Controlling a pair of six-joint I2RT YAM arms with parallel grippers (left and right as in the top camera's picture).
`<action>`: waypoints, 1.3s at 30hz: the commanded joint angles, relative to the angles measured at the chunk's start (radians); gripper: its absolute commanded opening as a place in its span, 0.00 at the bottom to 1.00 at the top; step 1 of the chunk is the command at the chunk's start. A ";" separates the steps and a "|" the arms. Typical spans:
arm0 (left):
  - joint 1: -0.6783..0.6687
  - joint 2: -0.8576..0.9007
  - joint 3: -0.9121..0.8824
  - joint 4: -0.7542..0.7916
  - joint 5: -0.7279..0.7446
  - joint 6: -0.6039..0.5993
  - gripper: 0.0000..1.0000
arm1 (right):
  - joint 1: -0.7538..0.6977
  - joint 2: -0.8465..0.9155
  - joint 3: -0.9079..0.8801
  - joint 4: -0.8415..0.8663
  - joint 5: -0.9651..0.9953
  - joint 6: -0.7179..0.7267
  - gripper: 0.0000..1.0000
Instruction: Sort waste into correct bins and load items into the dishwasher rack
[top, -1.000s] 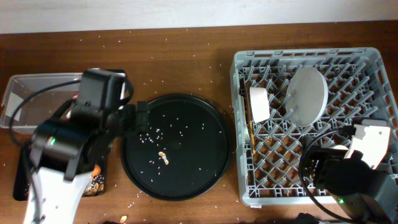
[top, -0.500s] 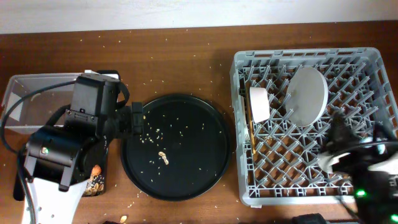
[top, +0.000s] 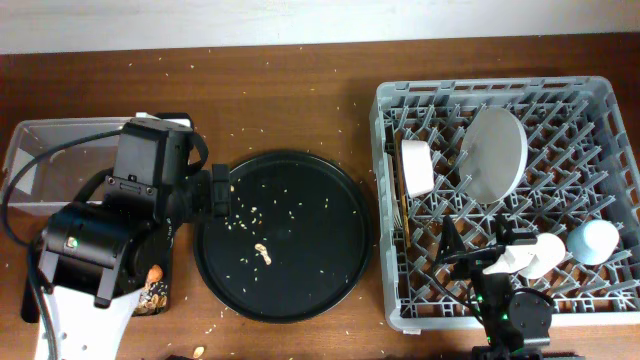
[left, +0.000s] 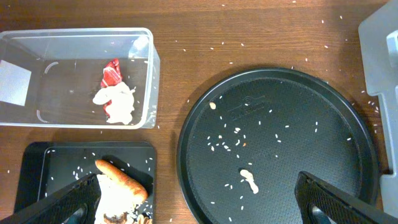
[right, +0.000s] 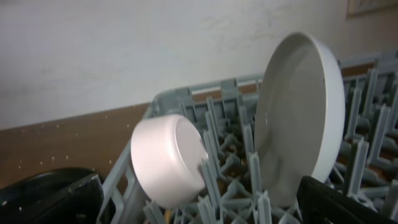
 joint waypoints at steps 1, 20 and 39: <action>0.004 -0.001 0.006 0.000 -0.013 0.012 0.99 | -0.007 -0.008 -0.007 -0.006 -0.003 -0.010 0.99; 0.050 -0.706 -0.739 0.833 0.067 0.172 0.99 | -0.007 -0.007 -0.007 -0.006 -0.003 -0.010 0.99; 0.172 -1.212 -1.590 1.252 0.155 0.165 0.99 | -0.007 -0.006 -0.007 -0.006 -0.003 -0.010 0.99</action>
